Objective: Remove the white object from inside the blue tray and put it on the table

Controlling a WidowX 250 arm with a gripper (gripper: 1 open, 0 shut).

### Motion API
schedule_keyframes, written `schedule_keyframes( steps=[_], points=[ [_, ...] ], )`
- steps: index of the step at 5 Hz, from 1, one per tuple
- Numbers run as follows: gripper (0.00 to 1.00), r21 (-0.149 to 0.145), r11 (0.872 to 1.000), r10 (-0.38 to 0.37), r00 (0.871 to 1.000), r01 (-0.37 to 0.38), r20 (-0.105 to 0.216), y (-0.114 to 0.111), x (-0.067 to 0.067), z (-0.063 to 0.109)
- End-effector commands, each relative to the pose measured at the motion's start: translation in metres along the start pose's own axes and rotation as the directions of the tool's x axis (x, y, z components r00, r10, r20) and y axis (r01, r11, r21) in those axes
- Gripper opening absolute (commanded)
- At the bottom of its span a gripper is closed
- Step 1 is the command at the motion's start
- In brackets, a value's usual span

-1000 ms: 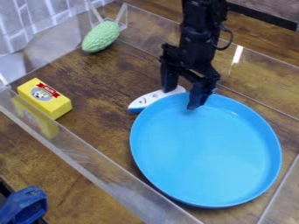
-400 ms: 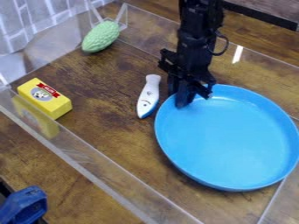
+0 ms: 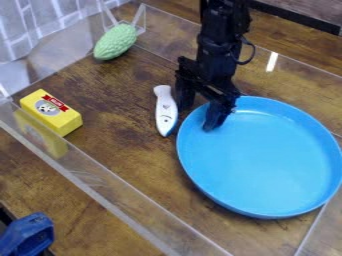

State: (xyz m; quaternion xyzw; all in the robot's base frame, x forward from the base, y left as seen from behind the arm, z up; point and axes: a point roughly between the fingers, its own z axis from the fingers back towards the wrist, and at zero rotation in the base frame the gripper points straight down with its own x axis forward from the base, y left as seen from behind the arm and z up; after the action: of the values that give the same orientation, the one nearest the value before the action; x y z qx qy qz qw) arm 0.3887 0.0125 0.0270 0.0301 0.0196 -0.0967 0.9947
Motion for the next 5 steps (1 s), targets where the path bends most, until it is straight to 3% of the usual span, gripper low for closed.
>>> schedule_keyframes(
  steps=[1,5],
  points=[
    [1.00,0.018,1.000,0.022,0.998,-0.023,0.058,0.015,-0.001,0.032],
    [1.00,0.038,0.999,0.034,0.999,-0.036,0.035,0.027,-0.019,0.056]
  ],
)
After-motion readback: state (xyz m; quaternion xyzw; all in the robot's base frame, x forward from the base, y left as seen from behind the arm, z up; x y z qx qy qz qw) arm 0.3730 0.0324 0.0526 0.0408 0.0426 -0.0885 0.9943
